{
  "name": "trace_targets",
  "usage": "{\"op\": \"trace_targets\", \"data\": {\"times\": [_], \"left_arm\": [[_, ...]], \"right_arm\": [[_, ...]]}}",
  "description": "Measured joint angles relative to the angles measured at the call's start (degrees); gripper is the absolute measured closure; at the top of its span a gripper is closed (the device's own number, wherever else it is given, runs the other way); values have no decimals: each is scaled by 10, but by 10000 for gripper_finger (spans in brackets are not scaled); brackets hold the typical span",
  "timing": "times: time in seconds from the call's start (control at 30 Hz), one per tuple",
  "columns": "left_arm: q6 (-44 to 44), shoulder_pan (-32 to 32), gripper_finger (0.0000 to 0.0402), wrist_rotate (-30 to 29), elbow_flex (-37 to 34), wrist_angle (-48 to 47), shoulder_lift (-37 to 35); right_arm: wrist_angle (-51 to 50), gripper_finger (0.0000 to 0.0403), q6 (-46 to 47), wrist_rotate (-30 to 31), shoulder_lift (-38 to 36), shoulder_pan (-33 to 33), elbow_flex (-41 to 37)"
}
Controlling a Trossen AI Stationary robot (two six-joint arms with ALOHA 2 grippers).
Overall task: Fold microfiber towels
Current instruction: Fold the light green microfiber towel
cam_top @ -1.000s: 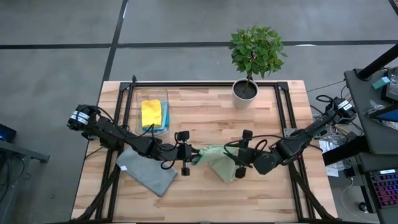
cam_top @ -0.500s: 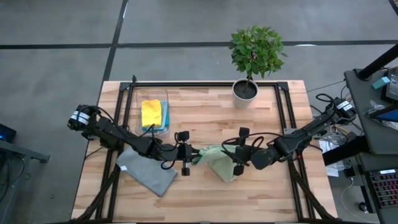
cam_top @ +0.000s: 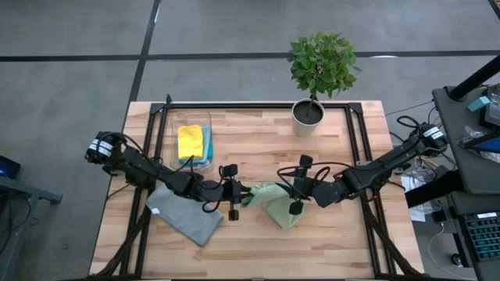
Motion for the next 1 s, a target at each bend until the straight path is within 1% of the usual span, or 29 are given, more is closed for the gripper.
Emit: {"op": "trace_targets", "data": {"times": [0.1, 0.23, 0.43, 0.5, 0.63, 0.7, 0.8, 1.0], "left_arm": [[0, 0, 401, 0, 0, 0, 0], [0, 0, 401, 0, 0, 0, 0], [0, 0, 402, 0, -1, 0, 0], [0, 0, 402, 0, -1, 0, 0], [0, 0, 401, 0, -1, 0, 0], [0, 0, 402, 0, -1, 0, 0], [0, 0, 401, 0, -1, 0, 0], [0, 0, 401, 0, -1, -1, 0]], "right_arm": [[0, 271, -16, 0, 0, 0, 0], [0, 271, -16, -1, 0, 0, 0], [3, 271, 21, -42, 0, -8, 0], [7, 271, 28, -45, 0, -8, 0], [8, 271, 28, -47, 0, -7, 0], [7, 272, 17, -64, 0, -7, 0], [9, 289, 7, -102, 0, -7, 0], [11, 356, -5, -105, 0, -7, 0]]}}
